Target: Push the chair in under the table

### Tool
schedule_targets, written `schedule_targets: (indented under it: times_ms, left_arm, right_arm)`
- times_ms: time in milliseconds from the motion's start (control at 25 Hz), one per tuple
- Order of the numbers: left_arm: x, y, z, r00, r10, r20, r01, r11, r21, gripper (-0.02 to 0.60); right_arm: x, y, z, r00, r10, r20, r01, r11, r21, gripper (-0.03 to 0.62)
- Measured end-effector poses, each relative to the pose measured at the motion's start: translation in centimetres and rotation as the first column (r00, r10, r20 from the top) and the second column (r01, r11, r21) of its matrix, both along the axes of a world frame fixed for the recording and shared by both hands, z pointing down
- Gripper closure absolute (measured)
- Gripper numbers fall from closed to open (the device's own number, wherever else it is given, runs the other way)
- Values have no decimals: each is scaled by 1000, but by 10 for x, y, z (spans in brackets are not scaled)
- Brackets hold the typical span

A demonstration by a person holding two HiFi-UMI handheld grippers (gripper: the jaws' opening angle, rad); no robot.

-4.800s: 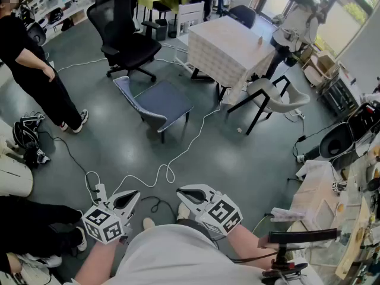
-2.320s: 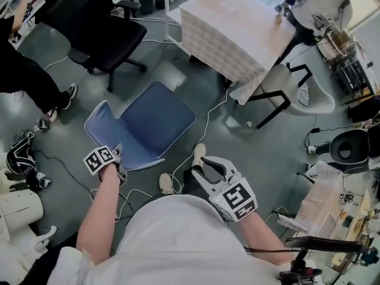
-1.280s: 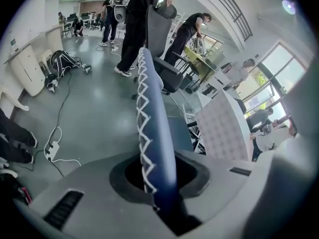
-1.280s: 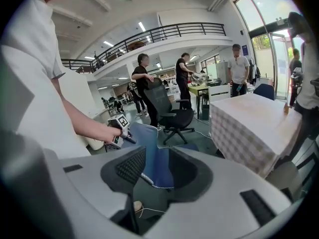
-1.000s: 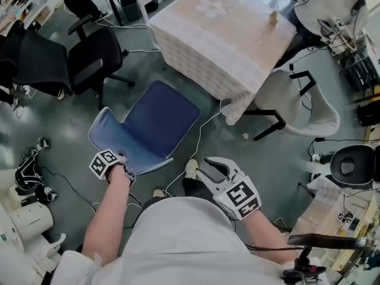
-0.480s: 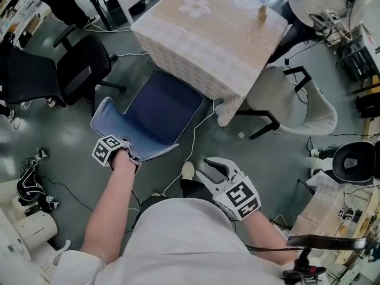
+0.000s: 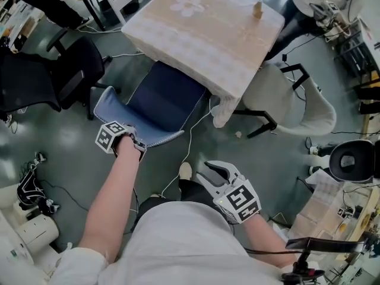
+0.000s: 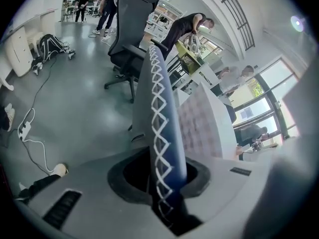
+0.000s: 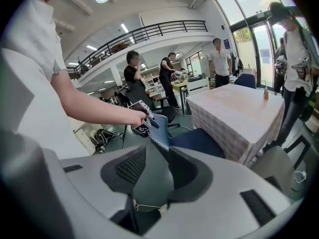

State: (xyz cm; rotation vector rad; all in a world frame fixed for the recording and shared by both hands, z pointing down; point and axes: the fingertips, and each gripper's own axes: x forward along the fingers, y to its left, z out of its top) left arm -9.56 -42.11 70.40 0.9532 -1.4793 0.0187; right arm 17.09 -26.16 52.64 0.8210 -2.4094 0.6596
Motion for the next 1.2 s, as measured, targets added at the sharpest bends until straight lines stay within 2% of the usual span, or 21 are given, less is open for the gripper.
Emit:
schedule_targets:
  times_ms: [560, 840, 920, 1080, 1200]
  left_arm:
    - [50, -50, -2, 997, 45, -66, -42, 998, 49, 468]
    - [41, -41, -10, 994, 102, 26, -102, 995, 19, 398]
    - [35, -38, -16, 992, 110, 58, -111, 993, 25, 361]
    - [25, -29, -41, 986, 138, 99, -148, 983, 106, 345]
    - [18, -18, -71, 974, 177, 140, -203, 957, 206, 347]
  right_arm:
    - [22, 11, 2, 999, 39, -28, -40, 999, -13, 442]
    - [16, 23, 0, 999, 33, -32, -33, 999, 4, 442]
    - [10, 27, -1, 999, 27, -32, -27, 1000, 11, 442]
    - [-3, 34, -5, 999, 16, -32, -15, 999, 29, 442]
    - [-13, 34, -7, 1000, -1, -26, 3, 999, 47, 442]
